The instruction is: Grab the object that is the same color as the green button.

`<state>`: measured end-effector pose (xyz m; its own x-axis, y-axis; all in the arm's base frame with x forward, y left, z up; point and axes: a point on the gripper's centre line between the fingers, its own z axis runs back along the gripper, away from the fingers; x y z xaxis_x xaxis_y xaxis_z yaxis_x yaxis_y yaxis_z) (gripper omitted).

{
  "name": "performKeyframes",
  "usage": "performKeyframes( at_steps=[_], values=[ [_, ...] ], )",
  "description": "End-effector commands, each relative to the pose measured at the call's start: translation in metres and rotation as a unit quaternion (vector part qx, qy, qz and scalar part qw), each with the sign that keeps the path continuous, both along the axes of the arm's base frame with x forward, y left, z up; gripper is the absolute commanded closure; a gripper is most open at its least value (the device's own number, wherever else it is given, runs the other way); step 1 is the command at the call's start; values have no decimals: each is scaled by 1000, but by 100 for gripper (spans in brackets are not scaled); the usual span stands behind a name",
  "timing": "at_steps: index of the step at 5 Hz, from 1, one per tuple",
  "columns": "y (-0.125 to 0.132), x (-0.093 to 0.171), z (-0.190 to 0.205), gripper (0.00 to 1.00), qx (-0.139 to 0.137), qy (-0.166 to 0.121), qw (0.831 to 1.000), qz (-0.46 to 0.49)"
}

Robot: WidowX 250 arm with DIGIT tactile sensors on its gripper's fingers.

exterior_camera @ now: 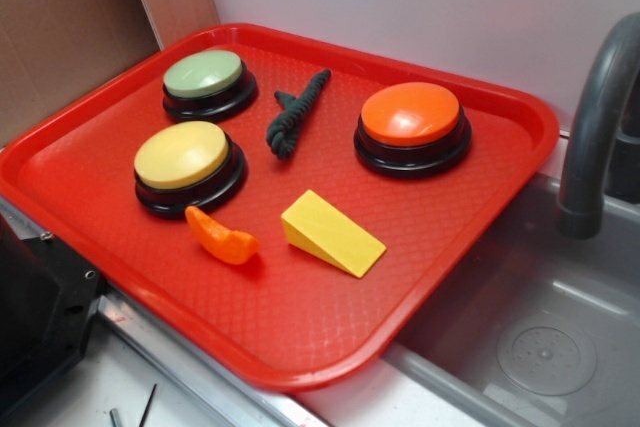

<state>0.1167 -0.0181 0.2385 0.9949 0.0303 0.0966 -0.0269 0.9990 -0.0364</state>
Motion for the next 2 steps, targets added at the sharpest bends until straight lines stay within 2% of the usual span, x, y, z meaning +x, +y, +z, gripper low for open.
performKeyframes(
  at_steps=[1, 2],
  values=[
    [0, 0, 0, 0, 0, 0, 1000, 0],
    [-3, 50, -21, 0, 15, 35, 993, 111]
  ],
)
